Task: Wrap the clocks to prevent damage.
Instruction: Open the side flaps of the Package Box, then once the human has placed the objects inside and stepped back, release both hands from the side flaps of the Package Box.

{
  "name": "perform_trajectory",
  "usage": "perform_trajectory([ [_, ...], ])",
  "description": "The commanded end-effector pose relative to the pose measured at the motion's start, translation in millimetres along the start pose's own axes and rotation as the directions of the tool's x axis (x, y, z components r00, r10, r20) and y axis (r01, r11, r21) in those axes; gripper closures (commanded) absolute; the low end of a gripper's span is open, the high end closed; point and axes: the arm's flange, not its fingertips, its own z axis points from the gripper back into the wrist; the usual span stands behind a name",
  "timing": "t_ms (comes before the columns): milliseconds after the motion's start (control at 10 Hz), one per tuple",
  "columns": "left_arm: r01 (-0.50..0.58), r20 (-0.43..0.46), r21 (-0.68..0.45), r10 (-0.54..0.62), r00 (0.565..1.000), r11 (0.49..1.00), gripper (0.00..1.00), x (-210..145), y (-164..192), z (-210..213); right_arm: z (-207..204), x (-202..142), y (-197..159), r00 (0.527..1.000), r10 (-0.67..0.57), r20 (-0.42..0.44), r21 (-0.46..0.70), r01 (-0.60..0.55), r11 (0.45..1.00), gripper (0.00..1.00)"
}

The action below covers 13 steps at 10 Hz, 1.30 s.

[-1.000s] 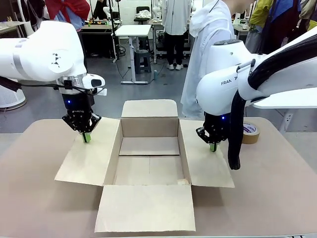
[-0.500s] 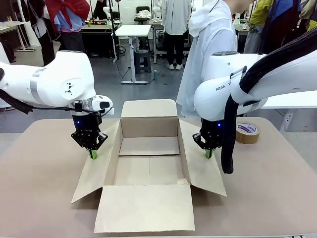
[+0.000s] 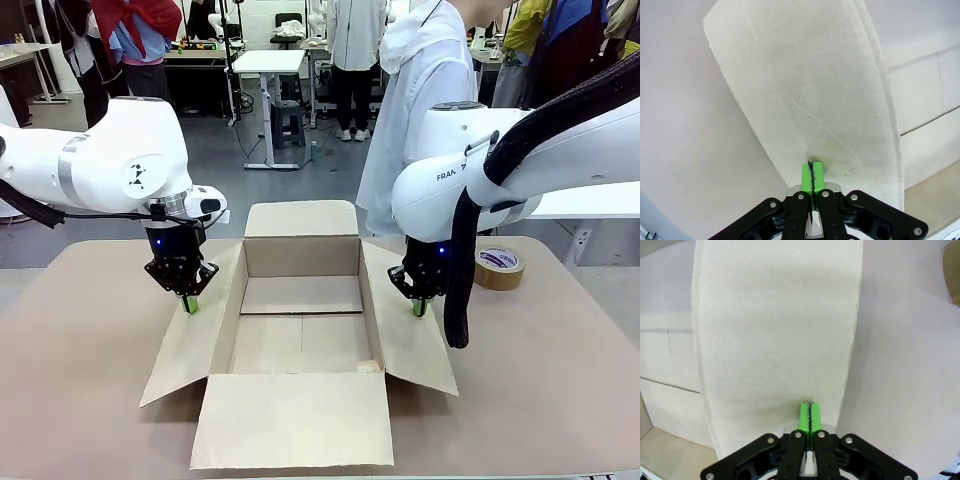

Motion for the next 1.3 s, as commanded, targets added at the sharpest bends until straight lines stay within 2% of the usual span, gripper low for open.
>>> perform_trajectory([
  [0, 0.011, -0.011, 0.003, -0.011, 1.000, 1.000, 1.00, -1.2, -0.6, -1.9, -0.4, -0.7, 0.7, 1.000, 0.006, -0.002, -0.008, -0.006, 1.000, 0.99],
  [1200, 0.011, -0.011, 0.003, -0.011, 1.000, 1.000, 1.00, -1.2, -0.6, -1.9, -0.4, -0.7, 0.7, 1.000, 0.006, -0.002, -0.008, -0.006, 1.000, 0.99],
])
